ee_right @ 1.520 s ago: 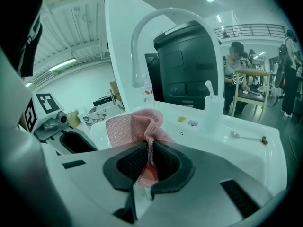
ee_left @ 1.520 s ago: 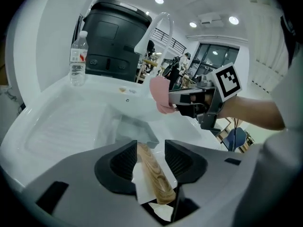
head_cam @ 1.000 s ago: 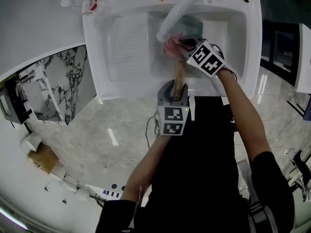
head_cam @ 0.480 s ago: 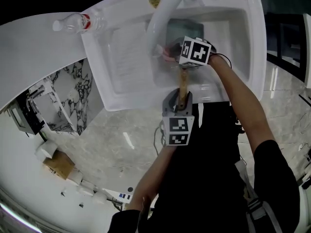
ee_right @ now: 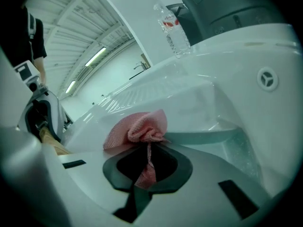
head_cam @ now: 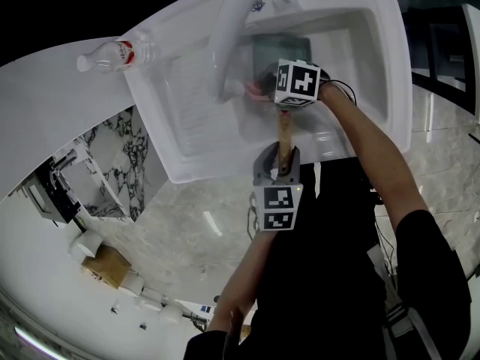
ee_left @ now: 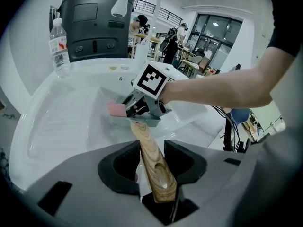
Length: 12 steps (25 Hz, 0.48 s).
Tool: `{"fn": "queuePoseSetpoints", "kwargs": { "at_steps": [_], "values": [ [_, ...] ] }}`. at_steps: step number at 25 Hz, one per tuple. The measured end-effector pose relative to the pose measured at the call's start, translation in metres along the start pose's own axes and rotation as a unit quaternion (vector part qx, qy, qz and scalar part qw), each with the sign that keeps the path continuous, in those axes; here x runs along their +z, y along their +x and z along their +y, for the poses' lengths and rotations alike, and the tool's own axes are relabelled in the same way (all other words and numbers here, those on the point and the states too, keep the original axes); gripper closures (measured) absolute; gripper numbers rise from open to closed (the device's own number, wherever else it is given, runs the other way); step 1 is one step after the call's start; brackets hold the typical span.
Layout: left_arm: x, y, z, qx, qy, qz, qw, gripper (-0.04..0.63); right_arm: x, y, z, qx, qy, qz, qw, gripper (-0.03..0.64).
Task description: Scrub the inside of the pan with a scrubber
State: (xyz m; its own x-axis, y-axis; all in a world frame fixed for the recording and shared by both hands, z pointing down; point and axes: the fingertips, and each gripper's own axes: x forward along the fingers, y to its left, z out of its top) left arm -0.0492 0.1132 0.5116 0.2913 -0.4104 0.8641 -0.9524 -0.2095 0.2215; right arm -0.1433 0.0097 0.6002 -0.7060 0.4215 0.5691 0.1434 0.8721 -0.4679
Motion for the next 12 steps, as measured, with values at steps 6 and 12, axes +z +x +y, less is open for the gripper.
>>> {"fn": "queuePoseSetpoints", "kwargs": {
  "at_steps": [6, 12],
  "values": [
    [-0.001, 0.0, 0.002, 0.004, 0.006, 0.0, 1.0, 0.42, -0.003, -0.006, -0.049, -0.128, -0.012, 0.011, 0.992, 0.58],
    [0.0, 0.001, 0.002, 0.007, -0.004, -0.003, 1.0, 0.42, -0.007, -0.012, -0.102, -0.252, -0.088, 0.075, 0.961, 0.58]
  ]
}}
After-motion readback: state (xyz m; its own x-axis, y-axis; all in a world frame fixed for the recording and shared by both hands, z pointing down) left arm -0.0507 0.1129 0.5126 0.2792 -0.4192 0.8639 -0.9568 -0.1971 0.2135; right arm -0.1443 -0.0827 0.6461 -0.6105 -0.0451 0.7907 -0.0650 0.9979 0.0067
